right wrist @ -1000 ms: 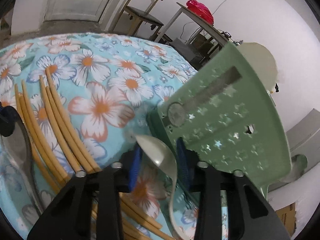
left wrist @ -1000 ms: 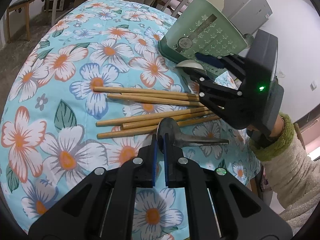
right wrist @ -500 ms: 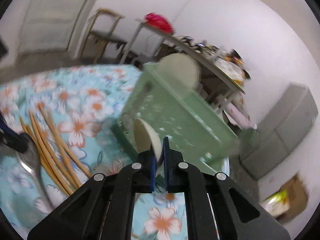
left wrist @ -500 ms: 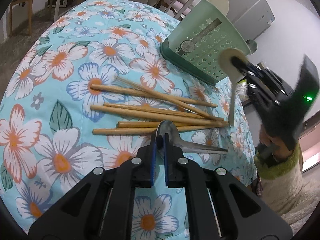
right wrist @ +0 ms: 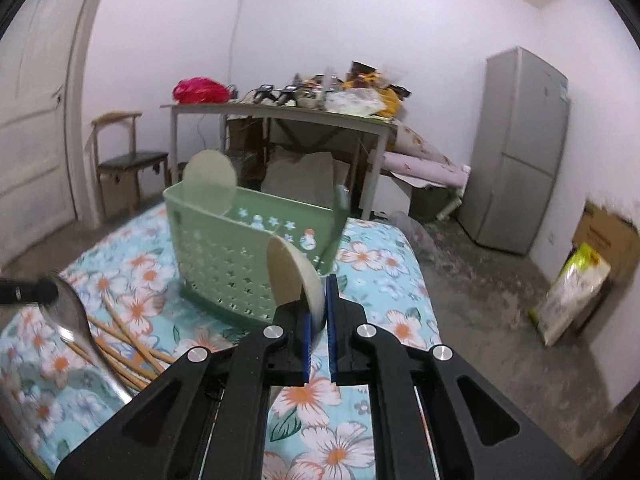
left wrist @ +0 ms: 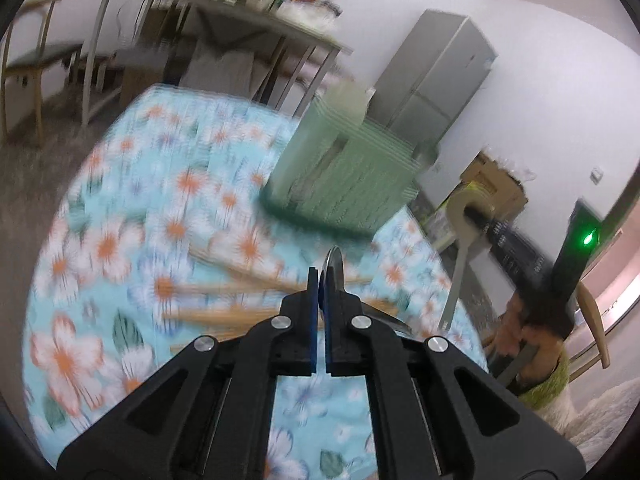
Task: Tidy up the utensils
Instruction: 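Grasp the white ceramic spoon with the right gripper and lift it while left holds the metal spoon, then lower the metal spoon into the caddy and open the left gripper while right carries the ceramic spoon, then lower the ceramic spoon into the green caddy and open the right gripper, then grasp one wooden chopstick with the left gripper while right reaches toward the chopsticks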
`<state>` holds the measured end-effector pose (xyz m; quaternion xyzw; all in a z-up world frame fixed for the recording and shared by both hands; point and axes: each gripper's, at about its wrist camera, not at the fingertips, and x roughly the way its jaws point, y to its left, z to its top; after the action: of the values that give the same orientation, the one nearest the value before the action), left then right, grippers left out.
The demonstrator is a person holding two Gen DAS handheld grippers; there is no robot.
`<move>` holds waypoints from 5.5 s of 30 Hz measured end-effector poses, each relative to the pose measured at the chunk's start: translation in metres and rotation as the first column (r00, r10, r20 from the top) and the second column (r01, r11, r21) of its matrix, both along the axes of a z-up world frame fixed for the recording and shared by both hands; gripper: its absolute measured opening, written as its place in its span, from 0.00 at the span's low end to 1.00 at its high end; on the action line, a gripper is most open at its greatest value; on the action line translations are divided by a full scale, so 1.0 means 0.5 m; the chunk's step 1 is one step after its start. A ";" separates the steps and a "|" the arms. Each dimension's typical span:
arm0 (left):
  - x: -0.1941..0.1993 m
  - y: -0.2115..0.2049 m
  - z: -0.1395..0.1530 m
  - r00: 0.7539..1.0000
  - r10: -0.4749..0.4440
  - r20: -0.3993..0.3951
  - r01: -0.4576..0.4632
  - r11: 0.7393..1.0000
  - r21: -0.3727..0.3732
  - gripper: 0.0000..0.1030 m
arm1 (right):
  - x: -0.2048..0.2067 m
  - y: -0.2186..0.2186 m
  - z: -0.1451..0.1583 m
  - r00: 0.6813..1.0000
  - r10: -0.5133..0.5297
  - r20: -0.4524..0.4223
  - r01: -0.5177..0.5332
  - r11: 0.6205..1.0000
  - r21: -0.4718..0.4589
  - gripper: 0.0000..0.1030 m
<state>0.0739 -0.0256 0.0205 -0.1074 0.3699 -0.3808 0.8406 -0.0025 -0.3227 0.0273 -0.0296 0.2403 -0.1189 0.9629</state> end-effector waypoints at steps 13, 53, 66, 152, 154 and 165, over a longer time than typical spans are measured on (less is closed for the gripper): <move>0.019 -0.115 0.247 0.789 -0.005 0.615 -0.115 0.981 0.155 0.01 | -0.003 -0.038 -0.027 1.000 -0.030 0.003 0.029 0.993 0.117 0.06; 0.170 -0.253 0.164 0.817 -0.121 0.564 -0.005 0.976 0.216 0.24 | 0.010 -0.053 -0.048 1.000 0.015 0.010 -0.017 0.973 0.232 0.06; 0.126 -0.133 0.151 0.931 0.011 0.364 -0.030 0.999 0.046 0.57 | 0.005 -0.111 0.060 0.965 0.045 0.259 -0.121 0.951 0.286 0.06; 0.043 -0.227 -0.097 0.736 -0.657 0.165 0.468 0.670 0.577 0.42 | -0.024 -0.012 -0.183 0.969 0.068 -0.238 0.039 0.908 0.418 0.46; 0.041 -0.248 -0.116 0.689 -0.711 0.137 0.502 0.606 0.617 0.30 | -0.019 -0.012 -0.185 0.966 0.072 -0.247 0.040 0.907 0.419 0.46; 0.072 -0.304 -0.154 0.572 -0.819 -0.048 0.690 0.449 0.568 0.19 | -0.004 -0.008 -0.188 0.963 0.096 -0.251 0.022 0.903 0.430 0.46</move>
<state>0.1100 -0.1776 -0.0565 0.3507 0.3658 -0.6080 0.6111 -0.0043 -0.3267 -0.0666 0.1625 0.3869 -0.0395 0.9068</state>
